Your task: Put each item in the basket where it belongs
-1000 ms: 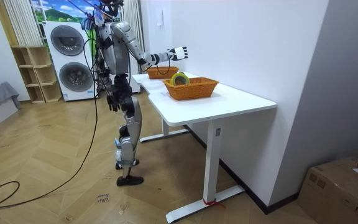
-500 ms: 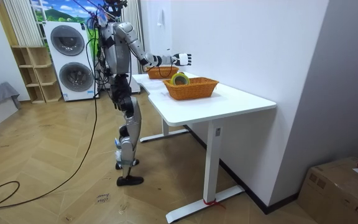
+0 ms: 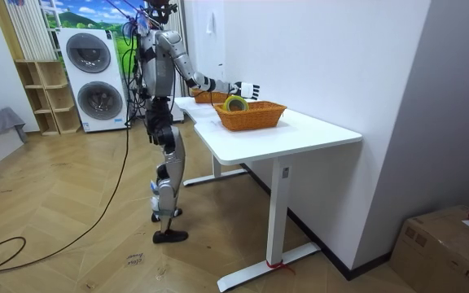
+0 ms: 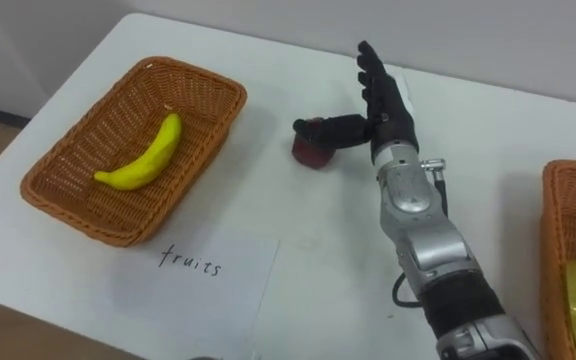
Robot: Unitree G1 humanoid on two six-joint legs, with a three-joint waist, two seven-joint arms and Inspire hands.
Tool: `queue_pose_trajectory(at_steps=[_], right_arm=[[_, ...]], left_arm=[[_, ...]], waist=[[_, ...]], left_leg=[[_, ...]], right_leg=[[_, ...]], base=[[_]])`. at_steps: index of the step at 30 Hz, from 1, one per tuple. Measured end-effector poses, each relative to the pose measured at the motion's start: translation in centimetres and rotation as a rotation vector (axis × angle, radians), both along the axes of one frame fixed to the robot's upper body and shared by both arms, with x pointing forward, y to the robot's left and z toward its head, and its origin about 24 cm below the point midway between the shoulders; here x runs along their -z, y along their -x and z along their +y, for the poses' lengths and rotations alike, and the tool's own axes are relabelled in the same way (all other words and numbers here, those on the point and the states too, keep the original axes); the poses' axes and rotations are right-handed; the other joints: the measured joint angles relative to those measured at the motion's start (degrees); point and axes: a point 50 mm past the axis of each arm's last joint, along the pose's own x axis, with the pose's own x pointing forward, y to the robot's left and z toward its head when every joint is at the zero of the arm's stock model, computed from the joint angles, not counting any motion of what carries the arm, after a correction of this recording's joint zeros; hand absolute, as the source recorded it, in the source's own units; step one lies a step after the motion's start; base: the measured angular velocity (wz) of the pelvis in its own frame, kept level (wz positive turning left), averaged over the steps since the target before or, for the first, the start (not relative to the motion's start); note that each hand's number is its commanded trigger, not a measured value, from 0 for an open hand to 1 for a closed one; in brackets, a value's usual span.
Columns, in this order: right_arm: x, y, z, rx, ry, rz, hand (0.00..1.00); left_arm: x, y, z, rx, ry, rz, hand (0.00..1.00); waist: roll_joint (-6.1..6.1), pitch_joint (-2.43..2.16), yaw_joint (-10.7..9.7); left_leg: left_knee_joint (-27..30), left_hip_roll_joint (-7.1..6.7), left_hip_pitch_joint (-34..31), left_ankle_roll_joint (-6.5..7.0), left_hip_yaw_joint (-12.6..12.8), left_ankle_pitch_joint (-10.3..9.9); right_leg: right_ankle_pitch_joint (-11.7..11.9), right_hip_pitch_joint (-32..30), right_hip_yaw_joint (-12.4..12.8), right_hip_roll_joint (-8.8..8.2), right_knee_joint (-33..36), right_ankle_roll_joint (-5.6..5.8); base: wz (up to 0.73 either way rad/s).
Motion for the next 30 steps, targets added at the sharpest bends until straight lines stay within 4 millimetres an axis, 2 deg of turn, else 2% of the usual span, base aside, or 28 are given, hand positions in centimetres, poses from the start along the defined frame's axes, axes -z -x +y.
queue_pose_trajectory(at_steps=[11,21,30], right_arm=[[1.6,0.2,-0.6,0.016,0.006,0.069,0.00],[2.6,0.4,0.0,-0.029,-0.006,0.115,0.00],[2.8,0.5,0.8,-0.084,0.011,0.121,0.00]], left_arm=[[0.1,0.5,-0.2,-0.007,0.019,0.014,0.00],[0.1,0.8,-0.2,-0.009,0.020,0.020,0.00],[0.2,0.8,-0.4,-0.009,0.026,0.022,0.00]], waist=[[0.01,0.01,0.0],[0.39,0.01,0.1],[0.39,-0.02,0.2]], left_leg=[[0.1,0.12,0.1,0.01,0.1,0.0],[0.0,0.46,1.0,-0.01,0.5,0.0],[0.0,0.49,1.0,-0.01,0.4,0.0]], right_leg=[[0.0,0.2,0.0,0.09,0.1,-0.03],[0.3,1.0,0.0,0.34,0.1,-0.21],[0.3,1.0,-0.1,0.27,0.0,-0.21]], base=[[0.00],[-0.01],[0.00]])
